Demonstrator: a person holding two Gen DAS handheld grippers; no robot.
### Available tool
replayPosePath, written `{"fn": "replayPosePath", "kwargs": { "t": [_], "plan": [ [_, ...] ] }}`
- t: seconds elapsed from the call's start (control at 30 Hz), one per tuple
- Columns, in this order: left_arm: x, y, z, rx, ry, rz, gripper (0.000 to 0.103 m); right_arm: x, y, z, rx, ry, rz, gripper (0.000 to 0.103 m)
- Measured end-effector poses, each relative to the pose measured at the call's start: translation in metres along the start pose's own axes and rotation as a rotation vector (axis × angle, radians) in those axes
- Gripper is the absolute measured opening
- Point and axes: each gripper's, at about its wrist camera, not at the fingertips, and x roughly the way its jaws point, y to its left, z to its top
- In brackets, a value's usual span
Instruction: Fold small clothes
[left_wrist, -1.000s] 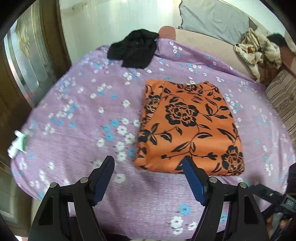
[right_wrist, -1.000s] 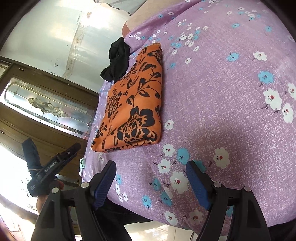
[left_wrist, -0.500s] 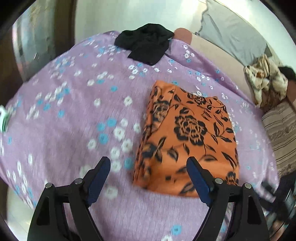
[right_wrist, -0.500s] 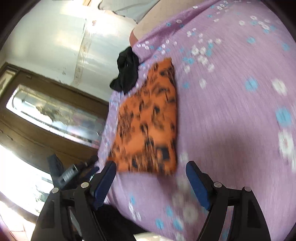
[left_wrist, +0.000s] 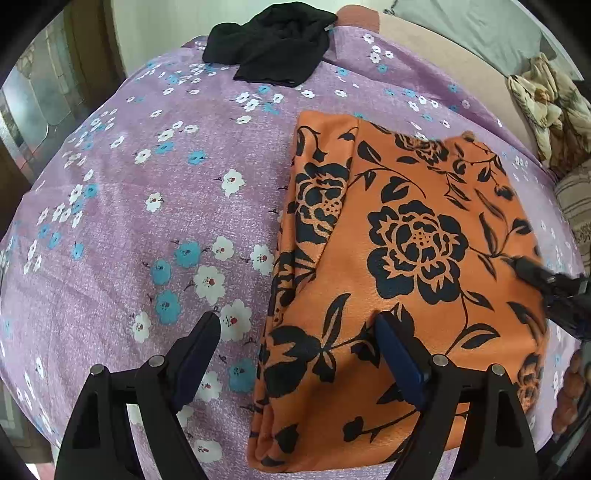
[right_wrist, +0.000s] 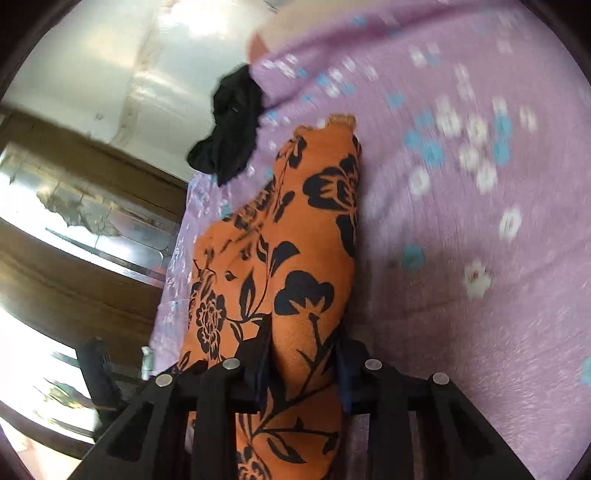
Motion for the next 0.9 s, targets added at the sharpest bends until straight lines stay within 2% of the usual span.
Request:
{"fn": "replayPosePath", "kwargs": {
  "t": [0.03, 0.07, 0.13, 0.17, 0.23, 0.33, 0.4, 0.43, 0.53, 0.57, 0.6, 0.67, 0.73, 0.8, 0.9],
  "plan": [
    [-0.001, -0.001, 0.0, 0.004, 0.0, 0.003, 0.087, 0.004, -0.008, 0.001, 0.038, 0.016, 0.016, 0.035],
    [-0.002, -0.001, 0.001, 0.009, -0.004, 0.01, 0.087, 0.003, -0.018, 0.004, 0.105, 0.016, 0.073, 0.044],
    [-0.002, -0.001, 0.001, 0.015, -0.009, 0.01, 0.087, -0.01, -0.023, 0.01, 0.165, -0.025, 0.152, 0.051],
    [-0.002, -0.001, 0.002, 0.016, -0.01, 0.006, 0.087, -0.018, -0.022, 0.013, 0.172, -0.059, 0.179, 0.069],
    [-0.002, -0.001, 0.003, -0.002, -0.007, -0.013, 0.088, -0.025, -0.02, 0.015, 0.164, -0.089, 0.194, 0.08],
    [-0.013, 0.006, 0.01, -0.034, -0.057, -0.062, 0.087, -0.008, -0.021, 0.009, 0.153, 0.005, 0.144, 0.08],
    [-0.022, 0.016, 0.016, -0.075, -0.1, -0.137, 0.087, -0.011, -0.015, 0.004, 0.118, -0.027, 0.14, 0.08],
    [-0.021, 0.021, 0.02, -0.106, -0.094, -0.176, 0.087, -0.014, -0.012, 0.001, 0.107, -0.05, 0.137, 0.08],
    [0.008, 0.036, 0.033, -0.194, 0.006, -0.266, 0.086, -0.008, -0.003, -0.005, 0.066, -0.035, 0.117, 0.079],
    [0.016, 0.038, 0.034, -0.207, 0.04, -0.281, 0.079, -0.002, 0.001, -0.006, 0.049, -0.018, 0.1, 0.079],
    [0.026, 0.042, 0.038, -0.231, 0.083, -0.301, 0.066, 0.005, 0.003, -0.007, 0.039, 0.007, 0.086, 0.079],
    [0.029, 0.046, 0.043, -0.258, 0.106, -0.374, 0.062, 0.007, 0.001, -0.008, 0.037, 0.018, 0.091, 0.079],
    [0.03, 0.046, 0.052, -0.24, 0.108, -0.396, 0.061, 0.009, 0.0, -0.01, 0.027, 0.018, 0.094, 0.079],
    [0.043, 0.043, 0.057, -0.211, 0.154, -0.4, 0.063, 0.014, 0.0, -0.009, 0.028, 0.023, 0.094, 0.078],
    [0.043, 0.043, 0.056, -0.25, 0.152, -0.424, 0.063, 0.012, 0.001, -0.009, 0.021, 0.027, 0.09, 0.078]
  ]
}}
